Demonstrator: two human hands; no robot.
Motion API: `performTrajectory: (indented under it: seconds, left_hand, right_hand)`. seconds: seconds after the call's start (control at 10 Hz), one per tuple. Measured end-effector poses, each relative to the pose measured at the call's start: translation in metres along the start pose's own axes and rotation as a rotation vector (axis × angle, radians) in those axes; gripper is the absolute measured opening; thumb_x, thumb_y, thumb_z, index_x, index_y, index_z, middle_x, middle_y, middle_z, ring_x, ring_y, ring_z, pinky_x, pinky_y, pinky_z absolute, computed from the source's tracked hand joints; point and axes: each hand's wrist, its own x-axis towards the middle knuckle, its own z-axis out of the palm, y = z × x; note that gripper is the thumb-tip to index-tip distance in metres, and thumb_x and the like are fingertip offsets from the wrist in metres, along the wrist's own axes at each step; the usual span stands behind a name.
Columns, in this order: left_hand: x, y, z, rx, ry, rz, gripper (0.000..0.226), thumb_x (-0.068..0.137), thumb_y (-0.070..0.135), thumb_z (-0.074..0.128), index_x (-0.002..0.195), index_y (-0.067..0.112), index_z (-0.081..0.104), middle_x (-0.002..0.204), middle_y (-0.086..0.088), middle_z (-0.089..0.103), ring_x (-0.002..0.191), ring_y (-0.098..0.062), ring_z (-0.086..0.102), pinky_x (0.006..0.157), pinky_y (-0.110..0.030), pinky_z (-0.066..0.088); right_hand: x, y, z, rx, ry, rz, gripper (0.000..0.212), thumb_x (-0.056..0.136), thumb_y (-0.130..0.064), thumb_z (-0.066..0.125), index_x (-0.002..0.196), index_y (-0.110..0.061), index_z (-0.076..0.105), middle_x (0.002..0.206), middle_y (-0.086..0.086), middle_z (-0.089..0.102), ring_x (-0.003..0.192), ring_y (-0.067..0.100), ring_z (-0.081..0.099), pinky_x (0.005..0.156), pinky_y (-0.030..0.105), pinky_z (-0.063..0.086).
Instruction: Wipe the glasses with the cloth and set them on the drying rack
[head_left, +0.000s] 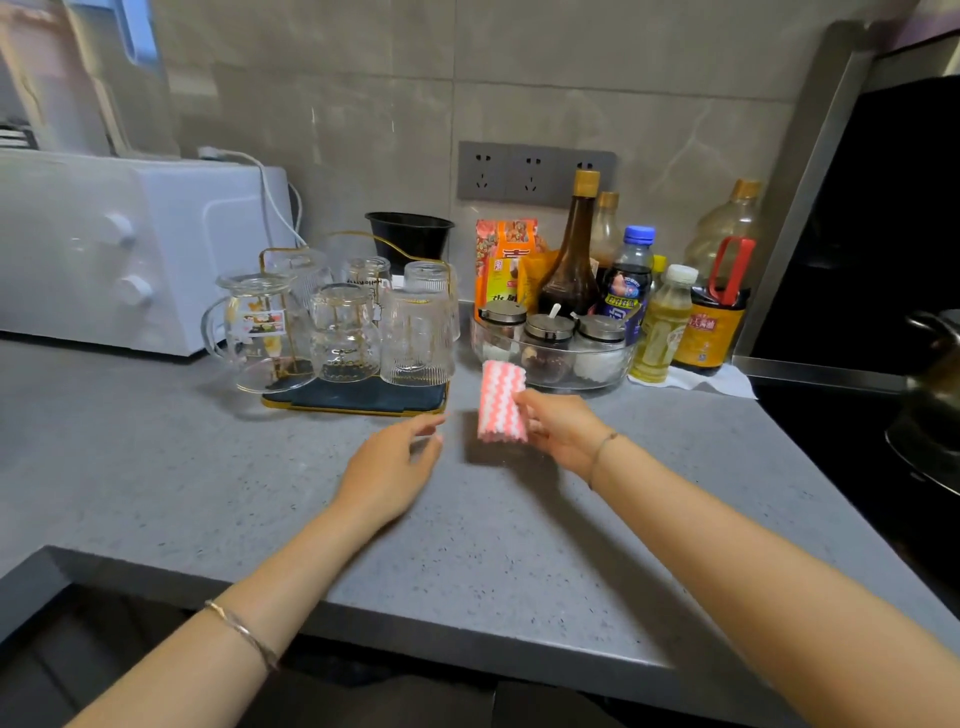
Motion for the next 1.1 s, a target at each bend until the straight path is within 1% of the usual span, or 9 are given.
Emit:
performTrajectory:
  seconds: [0.1, 0.2, 0.3, 0.4, 0.5, 0.6, 0.7, 0.9, 1.1]
  left_hand:
    - [0.002, -0.012, 0.005, 0.205, -0.041, 0.046, 0.044, 0.096, 0.040, 0.052, 0.137, 0.026, 0.053, 0.137, 0.004, 0.058, 0.126, -0.016, 0.052, 0.103, -0.031, 0.041]
    - [0.003, -0.014, 0.007, 0.234, -0.029, 0.067, 0.045, 0.095, 0.044, 0.051, 0.136, 0.025, 0.055, 0.138, 0.005, 0.056, 0.128, -0.015, 0.048, 0.106, -0.032, 0.039]
    - [0.003, -0.014, 0.008, 0.251, -0.018, 0.083, 0.043, 0.095, 0.044, 0.051, 0.133, 0.025, 0.057, 0.137, 0.006, 0.057, 0.127, -0.014, 0.048, 0.107, -0.030, 0.037]
    - [0.003, -0.014, 0.008, 0.258, -0.018, 0.078, 0.043, 0.096, 0.045, 0.049, 0.134, 0.026, 0.056, 0.138, 0.007, 0.056, 0.128, -0.012, 0.046, 0.107, -0.029, 0.035]
    - [0.003, -0.013, 0.008, 0.266, -0.023, 0.069, 0.044, 0.096, 0.047, 0.048, 0.135, 0.026, 0.055, 0.138, 0.008, 0.055, 0.129, -0.012, 0.046, 0.107, -0.030, 0.036]
    - [0.003, -0.012, 0.008, 0.263, -0.022, 0.062, 0.046, 0.096, 0.048, 0.048, 0.136, 0.026, 0.054, 0.139, 0.008, 0.055, 0.129, -0.012, 0.046, 0.108, -0.031, 0.036]
    - [0.002, -0.010, 0.007, 0.269, -0.030, 0.052, 0.046, 0.096, 0.048, 0.048, 0.135, 0.026, 0.054, 0.139, 0.008, 0.055, 0.128, -0.012, 0.046, 0.108, -0.031, 0.037]
    - [0.001, -0.007, 0.004, 0.271, -0.042, 0.053, 0.045, 0.096, 0.049, 0.048, 0.134, 0.026, 0.056, 0.136, 0.008, 0.057, 0.126, -0.012, 0.047, 0.106, -0.030, 0.038]
    - [0.000, -0.005, 0.003, 0.231, -0.032, 0.012, 0.047, 0.095, 0.050, 0.048, 0.134, 0.025, 0.056, 0.137, 0.007, 0.056, 0.127, -0.012, 0.048, 0.106, -0.032, 0.039]
  right_hand:
    - [0.028, -0.008, 0.015, -0.032, 0.045, -0.008, 0.028, 0.093, -0.003, 0.054, 0.119, 0.007, 0.057, 0.122, 0.024, 0.062, 0.076, 0.019, 0.062, 0.061, 0.024, 0.050]
    - [0.056, -0.007, 0.030, -0.061, 0.053, 0.025, 0.032, 0.091, -0.002, 0.057, 0.122, 0.008, 0.053, 0.114, 0.022, 0.063, 0.074, 0.020, 0.062, 0.052, 0.023, 0.052]
    - [0.082, 0.002, 0.038, -0.106, 0.105, 0.070, 0.037, 0.091, -0.005, 0.058, 0.125, 0.007, 0.049, 0.113, 0.018, 0.063, 0.091, 0.026, 0.066, 0.068, 0.029, 0.059]
    - [0.102, 0.010, 0.039, -0.192, 0.135, 0.054, 0.039, 0.089, -0.007, 0.059, 0.124, 0.008, 0.049, 0.108, 0.016, 0.063, 0.103, 0.028, 0.064, 0.091, 0.039, 0.053]
    - [0.107, 0.013, 0.040, -0.241, 0.180, 0.033, 0.049, 0.087, -0.012, 0.065, 0.129, 0.006, 0.047, 0.125, 0.013, 0.059, 0.110, 0.027, 0.059, 0.097, 0.036, 0.049]
    - [0.098, 0.010, 0.038, -0.358, 0.279, -0.005, 0.046, 0.087, -0.022, 0.065, 0.126, 0.001, 0.052, 0.124, 0.011, 0.059, 0.108, 0.021, 0.057, 0.083, 0.025, 0.045]
    - [0.101, 0.011, 0.032, -0.417, 0.331, -0.025, 0.028, 0.081, -0.022, 0.072, 0.100, -0.003, 0.067, 0.104, 0.008, 0.067, 0.104, 0.023, 0.064, 0.077, 0.026, 0.047]
    - [0.103, 0.015, 0.027, -0.481, 0.338, -0.056, 0.028, 0.074, -0.022, 0.079, 0.092, -0.002, 0.073, 0.096, 0.011, 0.073, 0.089, 0.026, 0.069, 0.081, 0.030, 0.055]
    - [0.087, 0.011, 0.020, -0.489, 0.245, -0.126, 0.016, 0.081, -0.011, 0.072, 0.089, 0.002, 0.074, 0.091, 0.016, 0.073, 0.074, 0.027, 0.070, 0.079, 0.042, 0.058]
